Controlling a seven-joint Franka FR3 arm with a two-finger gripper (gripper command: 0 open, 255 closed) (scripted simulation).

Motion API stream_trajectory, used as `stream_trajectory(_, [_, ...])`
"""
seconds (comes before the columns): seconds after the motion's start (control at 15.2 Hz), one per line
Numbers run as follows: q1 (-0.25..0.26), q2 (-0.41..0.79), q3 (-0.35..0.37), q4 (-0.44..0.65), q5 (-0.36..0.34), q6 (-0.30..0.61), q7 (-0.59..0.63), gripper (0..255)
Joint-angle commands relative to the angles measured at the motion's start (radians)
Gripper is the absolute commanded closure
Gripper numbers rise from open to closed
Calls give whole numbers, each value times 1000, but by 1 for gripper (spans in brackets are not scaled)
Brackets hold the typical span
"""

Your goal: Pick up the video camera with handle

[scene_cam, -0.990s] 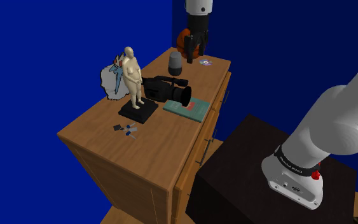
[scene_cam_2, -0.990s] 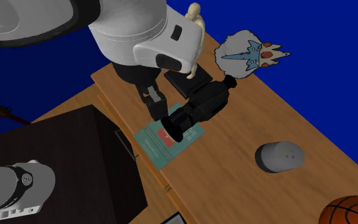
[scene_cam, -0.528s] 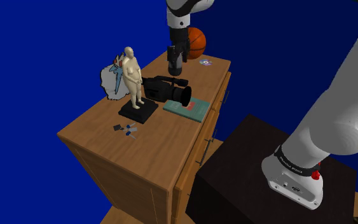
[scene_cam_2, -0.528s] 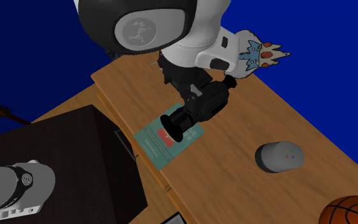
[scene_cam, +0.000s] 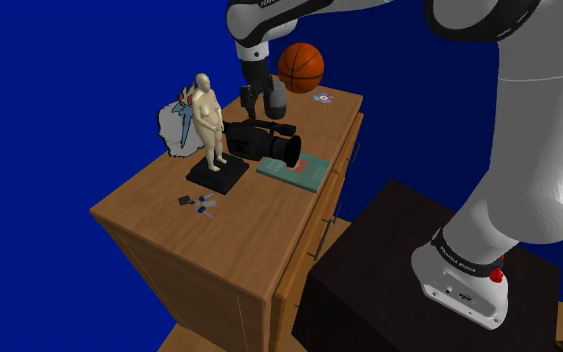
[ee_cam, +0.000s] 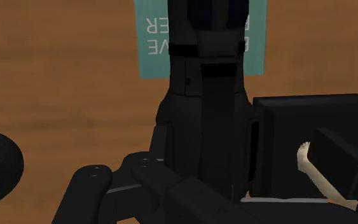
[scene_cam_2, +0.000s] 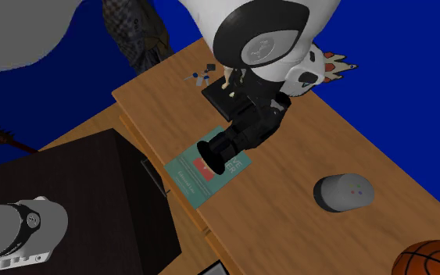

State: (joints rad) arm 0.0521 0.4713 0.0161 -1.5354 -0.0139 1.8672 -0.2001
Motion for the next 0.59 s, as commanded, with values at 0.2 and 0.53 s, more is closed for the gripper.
stream_trajectory(0.2, [2,114,2,94,-5,12,-11,0])
stream_trajectory(0.53, [2,137,2,68,-5,60,-11,0])
